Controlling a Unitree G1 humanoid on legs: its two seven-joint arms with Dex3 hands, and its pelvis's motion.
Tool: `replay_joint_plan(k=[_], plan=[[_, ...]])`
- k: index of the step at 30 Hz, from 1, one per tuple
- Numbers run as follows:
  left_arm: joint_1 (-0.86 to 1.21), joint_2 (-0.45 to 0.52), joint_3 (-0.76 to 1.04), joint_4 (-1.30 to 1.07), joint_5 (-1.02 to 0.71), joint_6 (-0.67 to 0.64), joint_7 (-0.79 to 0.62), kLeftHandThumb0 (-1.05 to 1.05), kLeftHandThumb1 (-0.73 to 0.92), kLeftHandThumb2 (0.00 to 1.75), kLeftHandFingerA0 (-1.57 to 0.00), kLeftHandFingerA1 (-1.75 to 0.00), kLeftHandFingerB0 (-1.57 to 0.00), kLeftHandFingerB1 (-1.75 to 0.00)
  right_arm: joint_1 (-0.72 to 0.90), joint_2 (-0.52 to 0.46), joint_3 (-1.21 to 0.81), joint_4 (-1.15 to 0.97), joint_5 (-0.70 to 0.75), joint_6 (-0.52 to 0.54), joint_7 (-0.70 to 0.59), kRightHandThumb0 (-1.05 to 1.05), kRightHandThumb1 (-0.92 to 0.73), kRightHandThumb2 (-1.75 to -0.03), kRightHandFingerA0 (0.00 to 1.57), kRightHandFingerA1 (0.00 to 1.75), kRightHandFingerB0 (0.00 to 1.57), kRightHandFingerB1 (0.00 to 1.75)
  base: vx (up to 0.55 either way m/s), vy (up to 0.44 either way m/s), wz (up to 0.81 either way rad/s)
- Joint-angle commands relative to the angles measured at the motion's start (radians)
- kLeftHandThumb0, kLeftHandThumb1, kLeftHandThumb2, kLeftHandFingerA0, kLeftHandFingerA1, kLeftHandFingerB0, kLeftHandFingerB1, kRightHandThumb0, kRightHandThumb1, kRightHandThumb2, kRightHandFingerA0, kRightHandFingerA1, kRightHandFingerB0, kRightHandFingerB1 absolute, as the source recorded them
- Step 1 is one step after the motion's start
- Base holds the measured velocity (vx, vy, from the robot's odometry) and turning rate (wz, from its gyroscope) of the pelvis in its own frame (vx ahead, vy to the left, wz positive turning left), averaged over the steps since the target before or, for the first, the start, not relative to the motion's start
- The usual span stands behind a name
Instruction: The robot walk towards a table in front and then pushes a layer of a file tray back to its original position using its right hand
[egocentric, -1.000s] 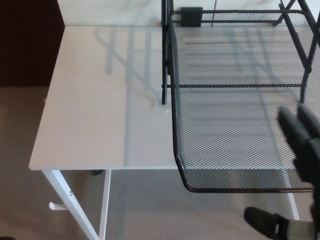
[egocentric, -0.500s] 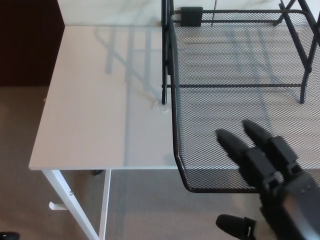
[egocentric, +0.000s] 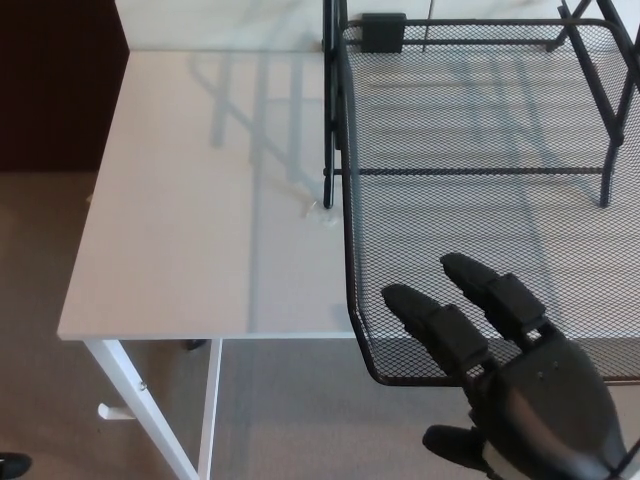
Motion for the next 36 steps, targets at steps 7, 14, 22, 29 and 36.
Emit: replay_joint_plan(k=[7, 14, 22, 29, 36], plan=[[-0.003, 0.031, -0.016, -0.011, 0.035, 0.001, -0.010, -0.35, 0.48, 0.55, -0.79, -0.44, -0.55, -0.38, -0.075, -0.057, 0.082, 0.047, -0.080, 0.140, -0.116, -0.60, -0.38, -0.69, 0.05, 0.31, 0.10, 0.40, 0.00, 0.000, 0.00], [-0.009, 0.033, -0.020, -0.013, 0.037, -0.007, -0.009, -0.34, 0.47, 0.55, -0.81, -0.44, -0.56, -0.39, -0.137, -0.070, 0.126, 0.070, -0.080, 0.195, -0.120, -0.60, -0.38, -0.69, 0.05, 0.29, 0.08, 0.40, 0.00, 0.000, 0.00], [-0.006, 0.033, -0.019, -0.025, 0.043, -0.003, -0.010, -0.33, 0.46, 0.54, -0.81, -0.44, -0.56, -0.38, -0.187, -0.085, 0.153, 0.090, -0.073, 0.240, -0.118, -0.59, -0.37, -0.70, 0.06, 0.27, 0.10, 0.40, 0.00, 0.000, 0.00], [-0.005, 0.034, -0.022, -0.034, 0.051, -0.006, -0.012, -0.35, 0.47, 0.55, -0.78, -0.44, -0.56, -0.38, -0.254, -0.093, 0.166, 0.142, -0.072, 0.290, -0.108, -0.48, -0.31, -0.77, 0.00, 0.35, 0.09, 0.46, 0.00, 0.000, 0.00], [-0.015, 0.034, -0.020, -0.045, 0.054, -0.006, -0.013, -0.36, 0.48, 0.55, -0.79, -0.44, -0.56, -0.38, -0.345, -0.098, 0.174, 0.218, -0.037, 0.310, -0.104, -0.54, -0.44, -0.54, 0.08, 0.24, 0.14, 0.30, 0.00, 0.000, 0.00]])
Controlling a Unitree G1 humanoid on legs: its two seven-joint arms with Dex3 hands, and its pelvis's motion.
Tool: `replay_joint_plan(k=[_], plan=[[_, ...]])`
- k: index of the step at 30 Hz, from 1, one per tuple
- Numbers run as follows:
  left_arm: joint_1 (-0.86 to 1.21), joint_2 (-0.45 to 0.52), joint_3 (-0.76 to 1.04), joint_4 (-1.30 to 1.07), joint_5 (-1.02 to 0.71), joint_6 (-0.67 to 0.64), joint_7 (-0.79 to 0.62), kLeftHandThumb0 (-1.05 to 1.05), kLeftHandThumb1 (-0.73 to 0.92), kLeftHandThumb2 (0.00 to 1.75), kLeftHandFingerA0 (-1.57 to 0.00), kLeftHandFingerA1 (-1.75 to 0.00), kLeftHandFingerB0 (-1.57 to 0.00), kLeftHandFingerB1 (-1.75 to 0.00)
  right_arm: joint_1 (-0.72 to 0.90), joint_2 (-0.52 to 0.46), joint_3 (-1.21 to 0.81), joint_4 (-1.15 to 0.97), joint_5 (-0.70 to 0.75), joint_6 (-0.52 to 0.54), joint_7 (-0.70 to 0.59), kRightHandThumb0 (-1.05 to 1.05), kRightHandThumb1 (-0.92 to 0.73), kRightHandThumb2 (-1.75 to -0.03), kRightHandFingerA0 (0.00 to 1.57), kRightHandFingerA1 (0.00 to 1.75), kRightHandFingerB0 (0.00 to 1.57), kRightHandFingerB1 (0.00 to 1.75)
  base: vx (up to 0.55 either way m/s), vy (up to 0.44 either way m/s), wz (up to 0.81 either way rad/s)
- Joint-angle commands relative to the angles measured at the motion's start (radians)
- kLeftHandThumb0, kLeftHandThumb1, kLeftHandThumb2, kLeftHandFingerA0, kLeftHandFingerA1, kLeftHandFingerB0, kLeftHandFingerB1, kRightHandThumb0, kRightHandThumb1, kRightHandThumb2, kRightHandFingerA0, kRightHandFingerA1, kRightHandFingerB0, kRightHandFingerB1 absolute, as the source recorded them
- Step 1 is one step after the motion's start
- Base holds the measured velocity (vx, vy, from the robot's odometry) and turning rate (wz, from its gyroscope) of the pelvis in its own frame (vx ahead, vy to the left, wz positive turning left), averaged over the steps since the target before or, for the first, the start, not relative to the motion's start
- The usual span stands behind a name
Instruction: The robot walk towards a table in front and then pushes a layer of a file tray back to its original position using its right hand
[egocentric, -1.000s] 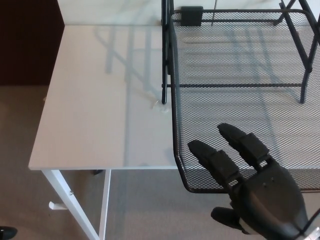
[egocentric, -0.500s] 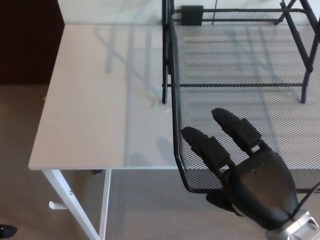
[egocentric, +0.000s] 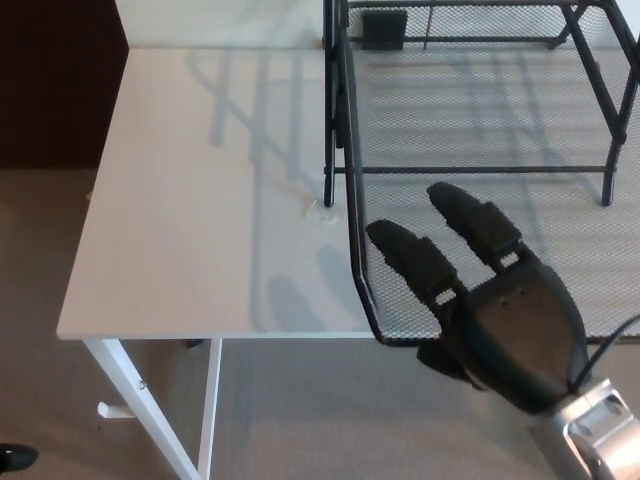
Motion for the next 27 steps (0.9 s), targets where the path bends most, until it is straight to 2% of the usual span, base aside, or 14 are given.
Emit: replay_joint_plan(k=[1, 6, 7, 12, 13, 14, 15, 24, 25, 27], plan=[[-0.006, 0.014, 0.007, -0.008, 0.003, 0.002, -0.009, -0.35, 0.47, 0.55, -0.79, -0.44, -0.57, -0.38, -0.057, -0.013, -0.001, 0.049, 0.044, 0.038, -0.003, -0.59, -0.37, -0.69, 0.07, 0.23, 0.09, 0.38, 0.00, 0.000, 0.00], [-0.014, 0.012, 0.005, -0.011, 0.005, 0.001, -0.019, -0.35, 0.48, 0.55, -0.79, -0.44, -0.57, -0.39, -0.125, -0.019, -0.002, 0.102, 0.041, 0.077, 0.011, -0.58, -0.37, -0.72, 0.07, 0.17, 0.12, 0.38, -0.03, -0.011, 0.00], [-0.014, 0.013, 0.001, -0.012, 0.009, 0.002, -0.018, -0.35, 0.48, 0.55, -0.79, -0.44, -0.57, -0.38, -0.136, -0.021, -0.003, 0.109, 0.047, 0.080, 0.017, -0.56, -0.45, -0.53, 0.03, 0.25, 0.15, 0.29, 0.00, 0.000, 0.00], [-0.021, 0.016, -0.003, -0.012, 0.016, -0.004, -0.018, -0.36, 0.47, 0.55, -0.80, -0.44, -0.56, -0.38, -0.183, -0.023, 0.001, 0.140, 0.071, 0.095, 0.028, -0.55, -0.42, -0.54, 0.01, 0.26, 0.16, 0.29, 0.00, 0.000, 0.00], [-0.020, 0.017, -0.002, -0.016, 0.014, -0.004, -0.020, -0.35, 0.48, 0.55, -0.80, -0.44, -0.56, -0.38, -0.194, -0.022, 0.001, 0.146, 0.077, 0.098, 0.033, -0.57, -0.35, -0.60, 0.06, 0.17, 0.13, 0.32, 0.00, 0.000, 0.00], [-0.019, 0.017, -0.001, -0.018, 0.013, -0.004, -0.021, -0.35, 0.48, 0.55, -0.80, -0.44, -0.56, -0.38, -0.200, -0.021, 0.002, 0.150, 0.082, 0.099, 0.037, -0.57, -0.35, -0.60, 0.06, 0.17, 0.13, 0.32, 0.00, 0.000, 0.00], [-0.020, 0.016, -0.001, -0.017, 0.013, -0.003, -0.021, -0.35, 0.48, 0.55, -0.80, -0.44, -0.56, -0.38, -0.208, -0.022, 0.005, 0.155, 0.081, 0.105, 0.041, -0.55, -0.42, -0.54, 0.00, 0.26, 0.13, 0.29, 0.00, 0.000, 0.00], [-0.020, 0.014, 0.004, -0.020, 0.005, -0.002, -0.031, -0.35, 0.47, 0.55, -0.81, -0.44, -0.56, -0.39, -0.295, -0.008, 0.030, 0.228, 0.085, 0.146, 0.030, -0.55, -0.39, -0.53, 0.04, 0.25, 0.16, 0.29, 0.00, 0.000, 0.00], [-0.021, 0.012, 0.006, -0.020, 0.003, 0.002, -0.031, -0.43, 0.41, 0.67, -0.76, -0.53, -0.53, -0.47, -0.304, -0.007, 0.032, 0.240, 0.090, 0.146, 0.023, -0.54, -0.38, -0.53, 0.03, 0.26, 0.15, 0.29, 0.00, 0.000, 0.00], [-0.022, 0.009, 0.008, -0.020, 0.000, 0.008, -0.032, -0.43, 0.41, 0.67, -0.76, -0.53, -0.53, -0.47, -0.316, -0.010, 0.037, 0.259, 0.099, 0.146, 0.013, -0.54, -0.38, -0.53, 0.03, 0.26, 0.15, 0.29, 0.00, 0.000, 0.00]])
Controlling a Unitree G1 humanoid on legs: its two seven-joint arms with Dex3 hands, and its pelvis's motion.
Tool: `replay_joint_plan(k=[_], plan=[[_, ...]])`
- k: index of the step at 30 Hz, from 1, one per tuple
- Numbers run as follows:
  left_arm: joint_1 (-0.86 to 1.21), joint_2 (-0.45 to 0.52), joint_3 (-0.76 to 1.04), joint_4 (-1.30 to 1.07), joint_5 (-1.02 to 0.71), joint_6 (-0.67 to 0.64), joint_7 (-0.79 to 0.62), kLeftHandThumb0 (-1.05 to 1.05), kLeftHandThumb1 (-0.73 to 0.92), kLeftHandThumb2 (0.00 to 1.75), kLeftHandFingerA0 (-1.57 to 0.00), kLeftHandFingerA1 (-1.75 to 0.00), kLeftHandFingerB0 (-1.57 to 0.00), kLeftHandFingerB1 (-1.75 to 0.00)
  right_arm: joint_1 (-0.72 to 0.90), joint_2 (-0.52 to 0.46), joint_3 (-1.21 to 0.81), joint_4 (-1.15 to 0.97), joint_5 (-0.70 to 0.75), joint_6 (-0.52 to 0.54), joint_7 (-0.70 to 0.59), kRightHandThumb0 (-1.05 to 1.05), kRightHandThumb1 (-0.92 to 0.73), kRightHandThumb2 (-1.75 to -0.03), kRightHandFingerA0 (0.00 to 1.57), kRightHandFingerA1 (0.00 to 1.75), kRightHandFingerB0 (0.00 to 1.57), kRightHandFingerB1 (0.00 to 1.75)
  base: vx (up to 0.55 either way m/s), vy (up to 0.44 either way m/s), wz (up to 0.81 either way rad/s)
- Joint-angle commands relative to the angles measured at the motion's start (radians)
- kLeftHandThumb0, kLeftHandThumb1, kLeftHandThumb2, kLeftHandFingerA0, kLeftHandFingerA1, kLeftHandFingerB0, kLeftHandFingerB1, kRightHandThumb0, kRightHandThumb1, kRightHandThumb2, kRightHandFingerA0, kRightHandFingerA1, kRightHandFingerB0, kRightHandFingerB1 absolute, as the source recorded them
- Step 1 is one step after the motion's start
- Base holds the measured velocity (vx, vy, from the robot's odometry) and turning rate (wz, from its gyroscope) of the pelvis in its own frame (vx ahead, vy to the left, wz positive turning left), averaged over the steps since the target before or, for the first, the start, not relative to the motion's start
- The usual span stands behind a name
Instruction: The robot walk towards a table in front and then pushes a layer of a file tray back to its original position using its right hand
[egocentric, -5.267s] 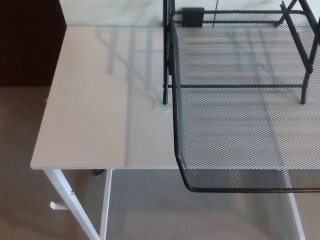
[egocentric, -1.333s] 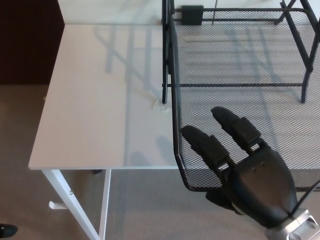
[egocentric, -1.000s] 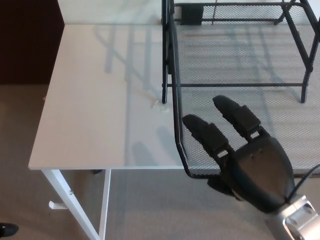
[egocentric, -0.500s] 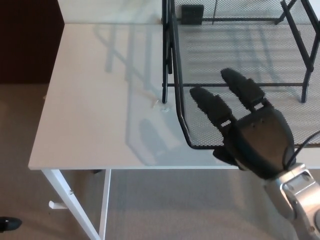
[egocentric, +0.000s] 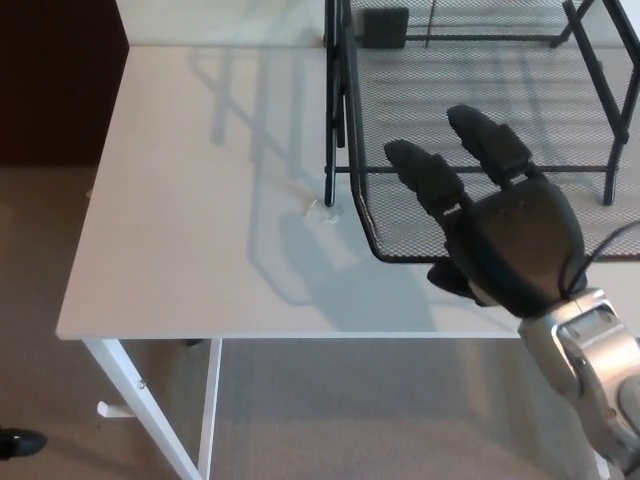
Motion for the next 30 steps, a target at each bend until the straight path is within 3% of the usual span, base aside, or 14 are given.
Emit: replay_joint_plan(k=[1, 2, 15, 21, 26, 27, 29, 30], plan=[[-0.003, 0.008, 0.009, 0.002, -0.004, 0.006, -0.011, -0.34, 0.47, 0.55, -0.81, -0.44, -0.58, -0.39, -0.059, 0.004, 0.007, 0.054, 0.026, 0.049, -0.010, -0.53, -0.34, -0.68, 0.07, 0.19, 0.09, 0.35, 0.00, 0.000, 0.00], [-0.005, 0.009, 0.007, 0.002, -0.001, 0.007, -0.011, -0.34, 0.47, 0.55, -0.81, -0.44, -0.57, -0.39, -0.071, 0.009, 0.009, 0.067, 0.026, 0.061, -0.006, -0.45, -0.31, -0.74, 0.00, 0.26, 0.08, 0.42, 0.00, 0.000, 0.00], [-0.005, 0.012, 0.006, -0.006, 0.002, 0.003, -0.015, -0.34, 0.46, 0.54, -0.80, -0.44, -0.57, -0.39, -0.195, 0.048, 0.041, 0.236, 0.039, 0.144, -0.021, -0.47, -0.34, -0.73, 0.05, 0.32, 0.04, 0.37, 0.00, 0.000, 0.00], [-0.002, 0.015, 0.005, -0.021, 0.003, 0.007, -0.016, -0.34, 0.46, 0.54, -0.81, -0.44, -0.56, -0.39, -0.225, 0.059, 0.060, 0.287, 0.052, 0.153, -0.053, -0.54, -0.39, -0.72, 0.08, 0.20, 0.11, 0.30, 0.00, 0.000, 0.00], [-0.001, 0.015, 0.005, -0.020, 0.006, 0.002, -0.012, -0.34, 0.45, 0.54, -0.81, -0.44, -0.57, -0.39, -0.224, 0.058, 0.072, 0.283, 0.062, 0.157, -0.063, -0.51, -0.35, -0.72, 0.04, 0.26, 0.07, 0.32, 0.00, 0.000, 0.00], [-0.001, 0.013, 0.008, -0.010, 0.001, -0.005, -0.017, -0.34, 0.45, 0.54, -0.81, -0.44, -0.58, -0.39, -0.212, 0.058, 0.079, 0.267, 0.060, 0.159, -0.059, -0.55, -0.37, -0.71, 0.06, 0.18, 0.12, 0.25, 0.00, 0.000, 0.00], [-0.002, 0.014, 0.005, -0.008, 0.006, -0.006, -0.012, -0.34, 0.45, 0.54, -0.81, -0.44, -0.57, -0.39, -0.201, 0.054, 0.085, 0.247, 0.063, 0.159, -0.060, -0.58, -0.38, -0.71, 0.08, 0.14, 0.09, 0.18, 0.00, 0.000, 0.00], [-0.001, 0.013, 0.006, -0.014, 0.004, 0.004, -0.013, -0.33, 0.45, 0.54, -0.82, -0.44, -0.56, -0.39, -0.195, 0.051, 0.089, 0.235, 0.061, 0.161, -0.058, -0.54, -0.36, -0.75, 0.01, 0.19, 0.02, 0.23, 0.00, 0.000, 0.00]])
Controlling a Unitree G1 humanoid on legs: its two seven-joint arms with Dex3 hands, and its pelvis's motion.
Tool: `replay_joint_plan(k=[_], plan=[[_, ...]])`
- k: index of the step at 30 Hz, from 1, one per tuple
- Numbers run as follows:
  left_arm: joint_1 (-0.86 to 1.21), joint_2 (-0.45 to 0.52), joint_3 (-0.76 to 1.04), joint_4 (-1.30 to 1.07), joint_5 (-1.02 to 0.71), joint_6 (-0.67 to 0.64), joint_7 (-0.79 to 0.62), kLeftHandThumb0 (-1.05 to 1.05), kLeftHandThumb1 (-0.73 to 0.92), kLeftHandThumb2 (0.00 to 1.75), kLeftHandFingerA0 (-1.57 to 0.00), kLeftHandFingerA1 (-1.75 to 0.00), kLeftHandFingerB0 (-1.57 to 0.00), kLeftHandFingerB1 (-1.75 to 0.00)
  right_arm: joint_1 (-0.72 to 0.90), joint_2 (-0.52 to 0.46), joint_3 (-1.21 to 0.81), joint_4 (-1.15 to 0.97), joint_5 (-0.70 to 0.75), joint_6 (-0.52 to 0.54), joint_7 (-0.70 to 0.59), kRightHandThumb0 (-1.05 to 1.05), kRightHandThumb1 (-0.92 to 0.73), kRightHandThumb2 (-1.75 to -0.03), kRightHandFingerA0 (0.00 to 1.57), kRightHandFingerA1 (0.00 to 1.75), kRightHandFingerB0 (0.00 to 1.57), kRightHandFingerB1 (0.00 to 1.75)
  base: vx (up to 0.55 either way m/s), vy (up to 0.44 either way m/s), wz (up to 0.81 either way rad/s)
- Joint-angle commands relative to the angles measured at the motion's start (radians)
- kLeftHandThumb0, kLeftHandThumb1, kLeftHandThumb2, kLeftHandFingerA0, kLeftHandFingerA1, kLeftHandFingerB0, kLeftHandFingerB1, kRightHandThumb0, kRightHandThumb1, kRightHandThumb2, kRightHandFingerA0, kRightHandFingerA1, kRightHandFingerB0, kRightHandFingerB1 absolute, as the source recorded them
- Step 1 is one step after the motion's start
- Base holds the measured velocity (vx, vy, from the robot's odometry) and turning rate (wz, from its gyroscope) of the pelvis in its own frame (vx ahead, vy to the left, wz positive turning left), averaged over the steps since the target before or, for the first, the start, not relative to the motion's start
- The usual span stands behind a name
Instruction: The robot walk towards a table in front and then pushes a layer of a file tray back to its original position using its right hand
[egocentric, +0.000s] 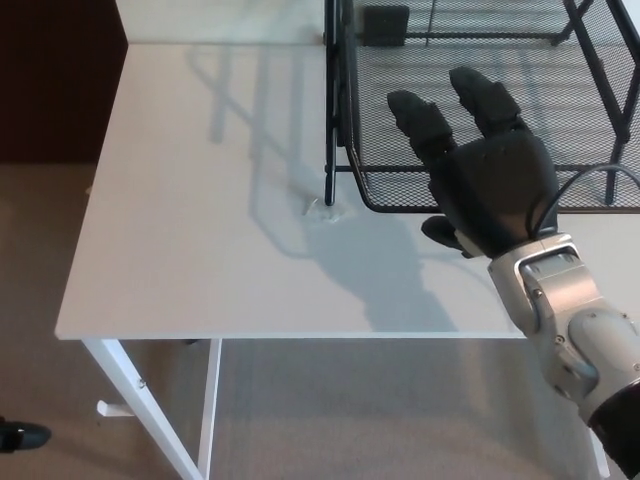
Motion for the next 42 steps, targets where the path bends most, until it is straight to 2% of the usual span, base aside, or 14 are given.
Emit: replay_joint_plan(k=[1, 2, 3, 4, 5, 6, 12, 13, 19, 21, 27, 36, 40, 42], plan=[[0.004, 0.012, 0.005, -0.006, 0.001, 0.016, -0.007, -0.33, 0.45, 0.54, -0.82, -0.44, -0.56, -0.39, 0.020, -0.018, 0.017, -0.047, 0.013, 0.023, -0.020, -0.54, -0.36, -0.75, 0.01, 0.19, 0.02, 0.23, 0.00, 0.000, 0.00], [0.003, 0.014, 0.002, -0.003, 0.008, 0.009, 0.001, -0.33, 0.46, 0.54, -0.81, -0.44, -0.57, -0.39, 0.047, -0.027, 0.025, -0.098, 0.006, 0.023, -0.011, -0.58, -0.38, -0.73, 0.04, 0.20, 0.05, 0.22, 0.00, 0.000, 0.00], [0.002, 0.015, 0.001, 0.001, 0.011, 0.004, 0.002, -0.34, 0.46, 0.54, -0.81, -0.44, -0.57, -0.39, 0.056, -0.032, 0.027, -0.114, 0.007, 0.020, -0.010, -0.60, -0.41, -0.60, 0.05, 0.20, 0.09, 0.22, 0.00, 0.000, 0.00], [0.001, 0.016, -0.002, 0.006, 0.015, -0.004, 0.003, -0.34, 0.46, 0.54, -0.81, -0.44, -0.57, -0.39, 0.066, -0.036, 0.028, -0.132, 0.010, 0.015, -0.010, -0.60, -0.41, -0.60, 0.05, 0.20, 0.09, 0.22, 0.00, 0.000, 0.00], [0.000, 0.015, -0.002, 0.005, 0.015, 0.000, 0.001, -0.34, 0.46, 0.54, -0.81, -0.44, -0.57, -0.39, 0.079, -0.043, 0.029, -0.154, 0.011, 0.011, -0.010, -0.57, -0.37, -0.73, 0.04, 0.21, 0.08, 0.25, 0.00, 0.000, 0.00], [-0.001, 0.015, -0.002, 0.005, 0.013, 0.001, -0.001, -0.34, 0.46, 0.54, -0.82, -0.45, -0.57, -0.39, 0.092, -0.049, 0.030, -0.175, 0.011, 0.009, -0.007, -0.60, -0.40, -0.60, 0.05, 0.20, 0.09, 0.23, 0.00, 0.000, 0.00], [-0.003, 0.024, -0.007, 0.015, 0.022, -0.021, -0.002, -0.36, 0.46, 0.54, -0.81, -0.44, -0.57, -0.39, 0.193, -0.092, 0.033, -0.351, 0.027, -0.028, 0.012, -0.61, -0.50, -0.55, 0.02, 0.24, 0.05, 0.25, 0.00, 0.000, 0.00], [-0.004, 0.026, -0.011, 0.014, 0.026, -0.018, 0.000, -0.38, 0.45, 0.54, -0.81, -0.44, -0.57, -0.38, 0.216, -0.101, 0.033, -0.387, 0.028, -0.034, 0.014, -0.60, -0.38, -0.78, 0.00, 0.18, 0.05, 0.23, 0.00, 0.000, 0.00], [0.000, 0.032, -0.022, 0.010, 0.040, -0.023, 0.011, -0.38, 0.45, 0.54, -0.81, -0.44, -0.57, -0.38, 0.313, -0.137, 0.029, -0.521, 0.034, -0.050, 0.043, -0.64, -0.40, -0.78, 0.00, 0.12, 0.06, 0.21, 0.00, 0.000, 0.00], [-0.002, 0.027, -0.012, 0.010, 0.021, -0.009, -0.005, -0.36, 0.45, 0.54, -0.81, -0.44, -0.57, -0.38, 0.351, -0.149, 0.022, -0.568, 0.061, -0.066, 0.064, -0.68, -0.43, -0.76, 0.00, 0.00, 0.08, 0.13, 0.00, 0.000, 0.00], [-0.003, 0.025, -0.014, 0.014, 0.023, -0.023, -0.006, -0.36, 0.45, 0.54, -0.82, -0.44, -0.56, -0.38, 0.414, -0.169, 0.006, -0.650, 0.053, -0.068, 0.096, -0.69, -0.43, -0.78, 0.00, 0.00, 0.06, 0.11, 0.00, 0.000, 0.00], [-0.014, 0.026, -0.020, 0.026, 0.034, -0.013, 0.004, -0.37, 0.45, 0.54, -0.79, -0.44, -0.56, -0.38, 0.854, -0.293, -0.168, -1.027, 0.146, -0.254, -0.074, -0.72, -0.45, -0.76, 0.00, 0.00, 0.00, 0.00, 0.00, 0.000, 0.00], [0.008, 0.015, -0.021, 0.043, 0.035, -0.021, 0.007, -0.36, 0.44, 0.54, -0.80, -0.44, -0.56, -0.38, 1.028, -0.314, -0.254, -1.052, 0.236, -0.330, -0.106, -0.76, -0.47, -0.78, 0.00, 0.00, 0.00, 0.00, 0.00, 0.000, 0.00], [0.028, 0.016, -0.022, 0.037, 0.037, -0.026, 0.008, -0.37, 0.45, 0.54, -0.76, -0.43, -0.56, -0.38, 1.128, -0.314, -0.309, -0.962, 0.301, -0.375, -0.148, -0.65, -0.41, -0.71, 0.00, 0.00, 0.00, 0.00, 0.00, 0.000, 0.00]])
